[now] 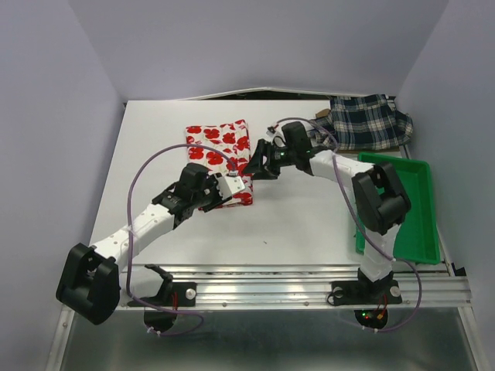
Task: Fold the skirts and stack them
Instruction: Fold the skirt
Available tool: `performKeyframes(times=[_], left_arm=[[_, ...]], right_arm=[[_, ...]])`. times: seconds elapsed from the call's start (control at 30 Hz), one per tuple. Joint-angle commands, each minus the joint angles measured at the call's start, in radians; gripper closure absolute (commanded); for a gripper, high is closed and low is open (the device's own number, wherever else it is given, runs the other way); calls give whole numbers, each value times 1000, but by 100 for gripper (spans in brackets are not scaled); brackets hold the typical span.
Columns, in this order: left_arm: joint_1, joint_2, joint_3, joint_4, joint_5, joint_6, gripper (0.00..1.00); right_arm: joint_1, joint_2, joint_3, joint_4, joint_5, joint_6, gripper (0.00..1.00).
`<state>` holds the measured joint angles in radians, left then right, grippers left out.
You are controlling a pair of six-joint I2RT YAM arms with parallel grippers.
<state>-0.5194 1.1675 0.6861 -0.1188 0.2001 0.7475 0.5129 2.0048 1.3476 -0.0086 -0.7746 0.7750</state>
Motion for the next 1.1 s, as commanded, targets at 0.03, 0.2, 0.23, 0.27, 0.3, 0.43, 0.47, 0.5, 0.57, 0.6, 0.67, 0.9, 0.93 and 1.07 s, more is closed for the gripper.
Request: performKeyframes(times=[0.03,0.2,0.23,0.27,0.3,0.43,0.47,0.5,0.57,0.6,0.67,0.9,0.93,1.07], left_arm=[[-2,-26,-5,70,2,-42,51],[-2,-5,16,77,9,-86,51],[-2,-5,15,80,12,-85,51],[-2,-6,10,88,10,-85,50],[-2,-6,7,90,9,-83,49],[-2,-8,-2,93,2,-77,47],[-2,-8,-5,93,4,-73,47],[-2,-6,-7,93,4,-74,47],[-2,-3,-5,93,5,-73,47],[-2,-2,-7,93,5,-76,47],[-2,-2,-7,93,7,-73,47],[-2,1,-19,108,4,-59,42],[-2,3,-19,107,4,-57,41],[-2,9,-19,110,4,-50,40]], right_arm=[[-22,-129,-65,-253,263,-94,34],[-22,-91,-107,-307,345,-120,32],[-22,-80,-107,-301,344,-114,32],[-22,-58,-110,-286,312,-105,32],[-22,-49,-113,-271,298,-97,32],[-22,-20,-136,-185,264,-54,34],[-22,-14,-139,-159,250,-39,35],[-22,-2,-145,-136,247,-31,35],[-22,9,-160,-102,233,-7,35],[-22,14,-166,-88,232,1,35],[-22,17,-182,-54,219,17,34],[10,69,-183,-25,212,41,35],[10,77,-183,-15,209,44,38],[21,103,-182,-4,201,47,43]])
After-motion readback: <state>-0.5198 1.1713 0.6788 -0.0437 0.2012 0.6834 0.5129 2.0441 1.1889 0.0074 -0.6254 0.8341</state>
